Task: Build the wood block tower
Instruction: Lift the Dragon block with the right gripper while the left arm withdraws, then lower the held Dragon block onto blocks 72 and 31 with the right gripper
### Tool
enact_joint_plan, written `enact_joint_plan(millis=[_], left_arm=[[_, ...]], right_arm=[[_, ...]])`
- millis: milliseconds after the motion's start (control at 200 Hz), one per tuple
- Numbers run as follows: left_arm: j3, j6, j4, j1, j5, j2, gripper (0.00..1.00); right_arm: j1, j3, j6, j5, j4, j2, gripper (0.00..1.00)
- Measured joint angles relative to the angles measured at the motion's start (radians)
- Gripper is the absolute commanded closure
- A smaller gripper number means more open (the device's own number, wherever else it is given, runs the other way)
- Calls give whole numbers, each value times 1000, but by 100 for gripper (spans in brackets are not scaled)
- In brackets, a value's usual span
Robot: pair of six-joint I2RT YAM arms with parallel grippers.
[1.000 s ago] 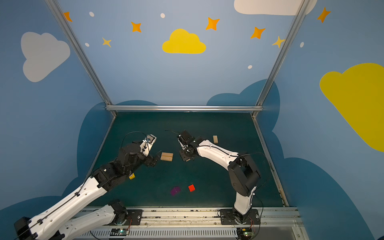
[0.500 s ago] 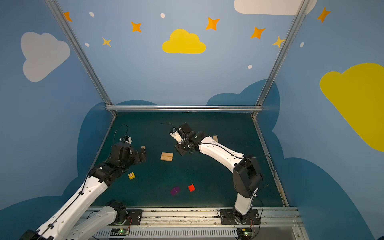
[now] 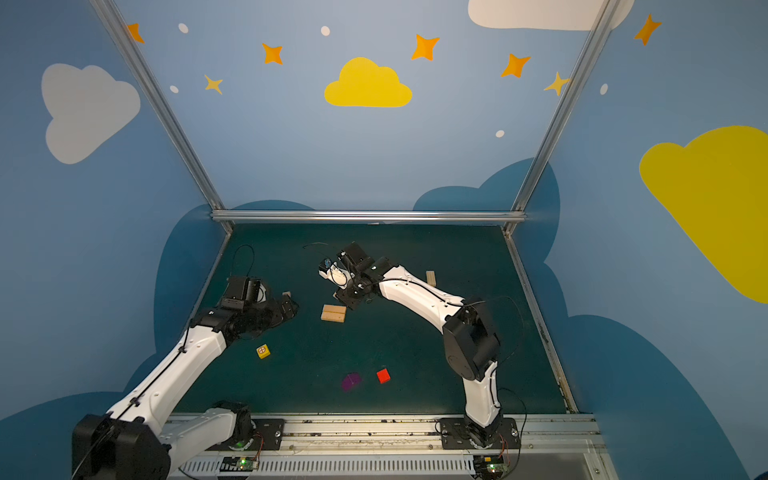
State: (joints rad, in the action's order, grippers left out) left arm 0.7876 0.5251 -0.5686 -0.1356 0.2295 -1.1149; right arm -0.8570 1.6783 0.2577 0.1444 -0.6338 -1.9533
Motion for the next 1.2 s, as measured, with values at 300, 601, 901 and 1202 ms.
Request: enact_joint_plan(millis=[300, 601, 901, 1202], left_arm=[[20, -1, -9, 37, 133, -73, 0], [21, -10, -24, 37, 188, -92, 0], [37, -58, -68, 37, 230, -142, 3], [44, -78, -80, 38, 240, -145, 2]], right_arm=[[-31, 172, 110, 10, -99, -158, 84], [-43, 275, 177, 11, -165, -255, 85], [-35, 366, 215, 15, -209, -330, 85], [-19, 442, 249, 25, -254, -386, 84]])
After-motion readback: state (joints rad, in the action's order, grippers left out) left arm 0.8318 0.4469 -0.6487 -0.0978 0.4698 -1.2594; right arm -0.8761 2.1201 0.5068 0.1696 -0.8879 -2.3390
